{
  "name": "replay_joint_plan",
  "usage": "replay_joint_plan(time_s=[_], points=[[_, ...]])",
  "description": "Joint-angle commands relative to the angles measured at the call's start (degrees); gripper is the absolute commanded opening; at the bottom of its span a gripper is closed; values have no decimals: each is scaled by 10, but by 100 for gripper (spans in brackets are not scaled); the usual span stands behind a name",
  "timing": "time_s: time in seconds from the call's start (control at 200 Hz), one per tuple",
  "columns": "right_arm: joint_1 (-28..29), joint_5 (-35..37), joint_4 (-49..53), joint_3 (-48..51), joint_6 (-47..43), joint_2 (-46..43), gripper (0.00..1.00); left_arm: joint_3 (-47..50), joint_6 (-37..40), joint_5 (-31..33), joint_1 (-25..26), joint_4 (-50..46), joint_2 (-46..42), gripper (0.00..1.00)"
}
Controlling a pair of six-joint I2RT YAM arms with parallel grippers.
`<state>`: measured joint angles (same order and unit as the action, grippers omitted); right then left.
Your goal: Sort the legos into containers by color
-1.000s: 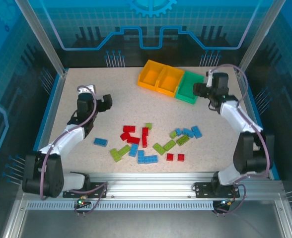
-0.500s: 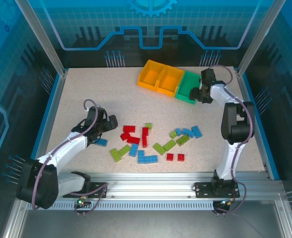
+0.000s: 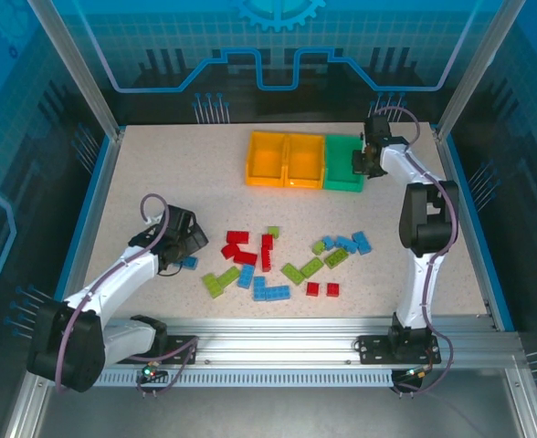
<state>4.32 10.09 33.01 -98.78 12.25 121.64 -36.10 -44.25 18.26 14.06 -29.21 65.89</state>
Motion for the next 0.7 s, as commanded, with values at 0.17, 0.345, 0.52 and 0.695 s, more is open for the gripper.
replay_joint_plan(time_s=[0.17, 0.345, 0.52, 0.695], points=[[52, -18, -21, 72, -47, -34, 6, 17, -146, -55, 3, -104, -3, 99], [86, -16, -39, 103, -84, -60, 4, 52, -187, -67, 3, -76, -16, 99], [93, -22, -50, 139, -56, -91, 4, 57, -197, -61, 3, -71, -19, 99], [98, -23, -64, 173, -47, -113, 5, 56, -208, -42, -1, -56, -17, 99]])
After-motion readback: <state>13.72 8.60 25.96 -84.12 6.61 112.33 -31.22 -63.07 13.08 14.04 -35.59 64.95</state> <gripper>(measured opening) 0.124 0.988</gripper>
